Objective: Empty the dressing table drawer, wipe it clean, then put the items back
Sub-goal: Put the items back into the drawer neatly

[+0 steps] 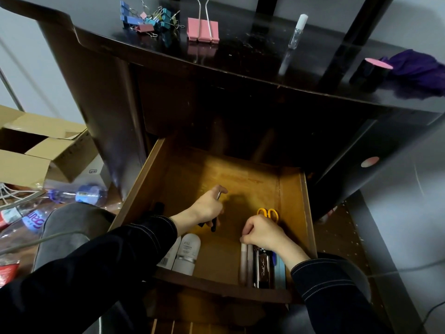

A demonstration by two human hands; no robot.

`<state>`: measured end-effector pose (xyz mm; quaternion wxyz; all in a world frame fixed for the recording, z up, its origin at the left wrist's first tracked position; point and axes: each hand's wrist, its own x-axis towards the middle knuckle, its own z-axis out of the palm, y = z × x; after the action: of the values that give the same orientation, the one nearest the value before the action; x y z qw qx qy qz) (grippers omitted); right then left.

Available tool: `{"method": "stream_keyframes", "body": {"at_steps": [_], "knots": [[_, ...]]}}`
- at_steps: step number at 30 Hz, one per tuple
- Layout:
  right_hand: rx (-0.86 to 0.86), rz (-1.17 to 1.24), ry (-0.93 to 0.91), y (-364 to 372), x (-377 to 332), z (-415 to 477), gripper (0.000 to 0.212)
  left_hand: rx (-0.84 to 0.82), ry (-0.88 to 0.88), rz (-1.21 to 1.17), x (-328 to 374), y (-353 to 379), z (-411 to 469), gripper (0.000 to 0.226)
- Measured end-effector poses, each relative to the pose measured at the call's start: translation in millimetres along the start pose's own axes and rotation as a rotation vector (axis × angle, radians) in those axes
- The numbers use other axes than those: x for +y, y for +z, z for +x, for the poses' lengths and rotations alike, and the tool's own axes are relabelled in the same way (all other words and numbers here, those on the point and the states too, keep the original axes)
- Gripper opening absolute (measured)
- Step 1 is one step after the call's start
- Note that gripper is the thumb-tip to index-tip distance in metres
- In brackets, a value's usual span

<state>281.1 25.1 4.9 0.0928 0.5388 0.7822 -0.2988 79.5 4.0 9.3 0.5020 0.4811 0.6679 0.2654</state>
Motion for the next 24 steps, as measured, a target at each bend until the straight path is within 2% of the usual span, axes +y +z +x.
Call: {"method": "stream_keyframes", "body": {"at_steps": [4, 8, 12, 15, 18, 21, 24], "knots": [[-0.072, -0.032, -0.018, 3, -1, -3, 0.012, -0.012, 0.002, -0.010, 0, 1, -2, 0.065], [-0.074, -0.077, -0.027, 3, 0, -5, 0.014, -0.039, 0.019, -0.054, 2, 0, -8, 0.077], [-0.058, -0.049, -0.022, 2, -1, -5, 0.018, -0.058, -0.041, -0.119, 4, 1, -8, 0.073], [0.122, 0.119, -0.010, -2, -1, -4, 0.016, -0.141, -0.086, -0.176, 6, 2, -9, 0.050], [0.294, 0.428, -0.029, -10, -4, -3, 0.014, -0.293, -0.132, -0.273, 8, 2, -13, 0.044], [0.274, 0.648, -0.083, -15, -10, -7, 0.019, -0.429, -0.119, -0.308, 11, 1, -19, 0.041], [0.213, 0.660, -0.125, -14, -12, -7, 0.020, -0.498, -0.088, -0.305, 13, 2, -22, 0.034]]}}
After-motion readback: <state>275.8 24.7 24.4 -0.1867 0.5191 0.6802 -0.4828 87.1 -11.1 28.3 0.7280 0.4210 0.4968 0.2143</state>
